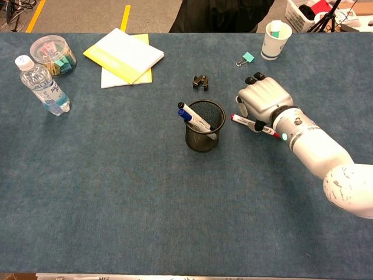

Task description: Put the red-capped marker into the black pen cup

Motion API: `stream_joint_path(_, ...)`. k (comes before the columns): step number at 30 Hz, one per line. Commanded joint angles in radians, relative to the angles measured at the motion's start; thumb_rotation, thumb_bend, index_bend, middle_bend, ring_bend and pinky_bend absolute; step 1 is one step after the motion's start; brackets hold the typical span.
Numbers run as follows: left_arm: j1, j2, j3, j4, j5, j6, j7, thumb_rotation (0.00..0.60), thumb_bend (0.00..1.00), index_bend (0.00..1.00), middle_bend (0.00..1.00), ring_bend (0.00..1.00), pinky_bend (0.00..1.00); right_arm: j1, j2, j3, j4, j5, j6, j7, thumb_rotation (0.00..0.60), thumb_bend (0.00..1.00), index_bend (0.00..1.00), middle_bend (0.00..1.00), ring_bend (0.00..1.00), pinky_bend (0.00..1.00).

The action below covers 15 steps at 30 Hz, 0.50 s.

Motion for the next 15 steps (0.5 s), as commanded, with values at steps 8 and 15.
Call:
stream_joint_path(8, 0.0, 0.0, -0.002, 0.006, 0.0, 0.0, -0.006, 0.6, 0.15, 0.19, 0.18, 0.17, 0.14, 0.047, 0.005, -0.012, -0.027, 0.087, 0.019, -0.054, 0.6, 0.19, 0.52, 0.34, 0.08, 0.0)
stream_joint_path(15, 0.001, -0.001, -0.003, 0.007, -0.001, 0.0, -0.005, 0.6, 0.15, 0.19, 0.18, 0.17, 0.14, 0.07, 0.024, -0.026, -0.044, 0.121, 0.034, -0.067, 0.56, 0.12, 0.51, 0.33, 0.07, 0.0)
